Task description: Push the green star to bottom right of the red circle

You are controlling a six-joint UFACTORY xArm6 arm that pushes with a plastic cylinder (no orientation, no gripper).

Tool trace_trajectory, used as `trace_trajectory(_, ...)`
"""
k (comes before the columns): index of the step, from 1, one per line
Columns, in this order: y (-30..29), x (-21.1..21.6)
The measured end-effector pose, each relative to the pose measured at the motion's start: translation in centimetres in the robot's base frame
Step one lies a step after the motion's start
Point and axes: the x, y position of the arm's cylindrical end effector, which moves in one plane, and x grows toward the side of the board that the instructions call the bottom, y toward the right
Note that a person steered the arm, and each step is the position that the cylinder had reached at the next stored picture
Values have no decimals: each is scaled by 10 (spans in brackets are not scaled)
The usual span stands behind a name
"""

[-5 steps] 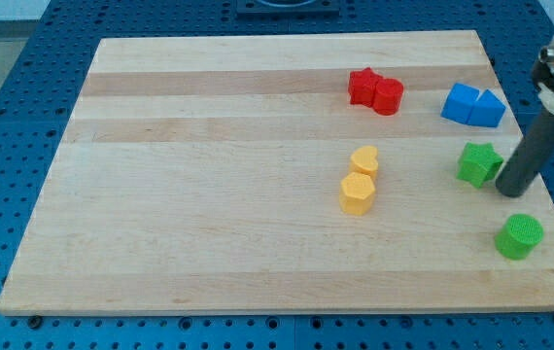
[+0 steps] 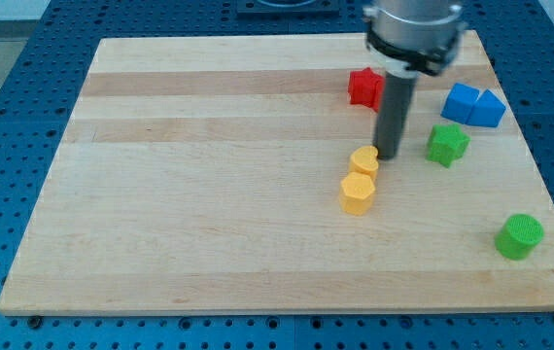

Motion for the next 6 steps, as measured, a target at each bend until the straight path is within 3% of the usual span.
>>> trace_trajectory(1, 46, 41)
trace_trajectory(2, 89, 50)
trace_trajectory(3, 95, 3)
trace_trajectory(5, 70, -2)
trace_trajectory(6, 44, -25)
